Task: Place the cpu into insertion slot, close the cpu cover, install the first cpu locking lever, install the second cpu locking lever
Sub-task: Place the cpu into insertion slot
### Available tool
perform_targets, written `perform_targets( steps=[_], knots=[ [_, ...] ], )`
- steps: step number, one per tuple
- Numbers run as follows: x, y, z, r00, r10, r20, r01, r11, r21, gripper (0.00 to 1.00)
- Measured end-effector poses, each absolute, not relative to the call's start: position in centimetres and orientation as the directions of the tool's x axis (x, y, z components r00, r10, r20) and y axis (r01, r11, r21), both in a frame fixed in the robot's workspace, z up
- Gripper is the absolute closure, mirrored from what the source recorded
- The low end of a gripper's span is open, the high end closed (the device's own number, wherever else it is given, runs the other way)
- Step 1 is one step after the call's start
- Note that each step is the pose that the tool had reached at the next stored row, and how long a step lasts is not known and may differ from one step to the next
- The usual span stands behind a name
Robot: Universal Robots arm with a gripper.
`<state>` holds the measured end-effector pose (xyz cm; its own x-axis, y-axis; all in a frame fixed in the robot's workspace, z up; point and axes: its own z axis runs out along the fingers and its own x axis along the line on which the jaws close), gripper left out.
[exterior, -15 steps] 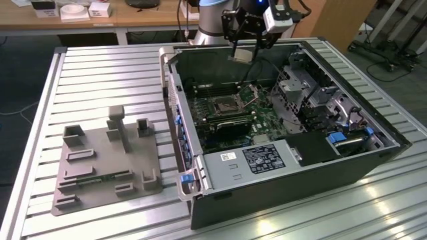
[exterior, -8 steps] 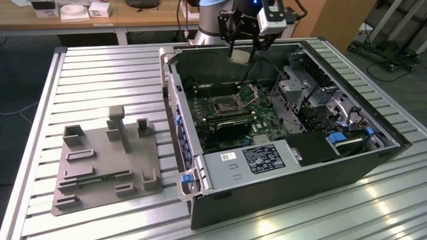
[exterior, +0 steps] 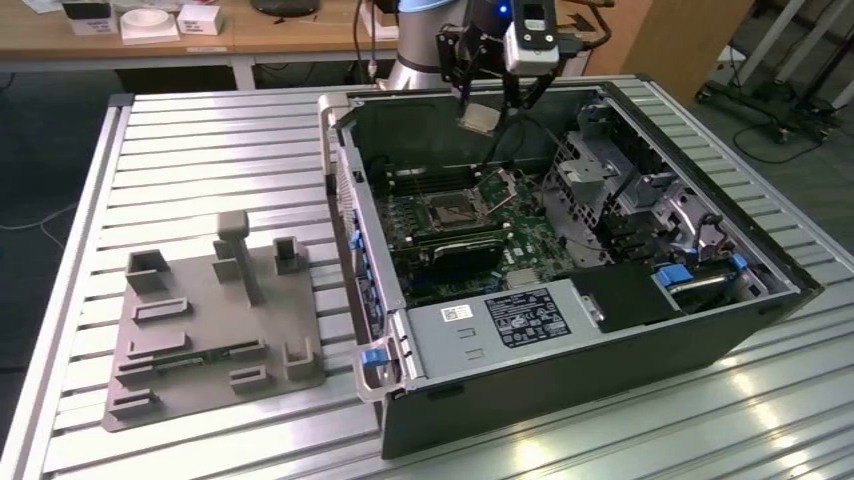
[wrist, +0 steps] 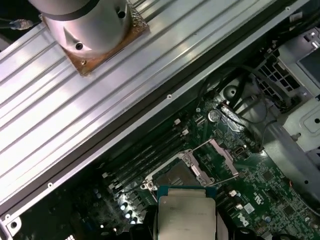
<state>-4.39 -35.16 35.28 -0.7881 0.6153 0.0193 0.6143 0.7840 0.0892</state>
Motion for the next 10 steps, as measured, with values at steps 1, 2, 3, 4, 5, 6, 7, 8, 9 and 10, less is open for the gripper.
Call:
perform_targets(
  steps=[1, 2, 3, 4, 5, 6, 7, 8, 9, 10],
  knots=[
    [-4.41, -35.16, 35.21, -0.778, 0.628, 0.019, 0.627, 0.774, 0.089, 0.46],
    [-4.51, -35.16, 35.19, -0.773, 0.634, 0.019, 0.633, 0.769, 0.089, 0.46],
    [-4.66, -35.16, 35.17, -0.77, 0.638, 0.019, 0.637, 0.766, 0.089, 0.46],
    [-4.83, -35.16, 35.15, -0.767, 0.642, 0.019, 0.641, 0.763, 0.089, 0.46],
    [-4.99, -35.15, 35.14, -0.764, 0.645, 0.019, 0.644, 0.76, 0.089, 0.46],
    [-5.13, -35.15, 35.12, -0.76, 0.649, 0.019, 0.648, 0.756, 0.089, 0.46],
    [-5.22, -35.14, 35.08, -0.755, 0.656, 0.019, 0.655, 0.751, 0.089, 0.46],
    [-5.24, -35.14, 35.03, -0.746, 0.666, 0.019, 0.664, 0.742, 0.089, 0.46],
    [-5.24, -35.14, 34.97, -0.735, 0.677, 0.019, 0.676, 0.731, 0.089, 0.46],
    [-5.24, -35.15, 34.91, -0.723, 0.69, 0.019, 0.689, 0.719, 0.089, 0.46]
  ],
)
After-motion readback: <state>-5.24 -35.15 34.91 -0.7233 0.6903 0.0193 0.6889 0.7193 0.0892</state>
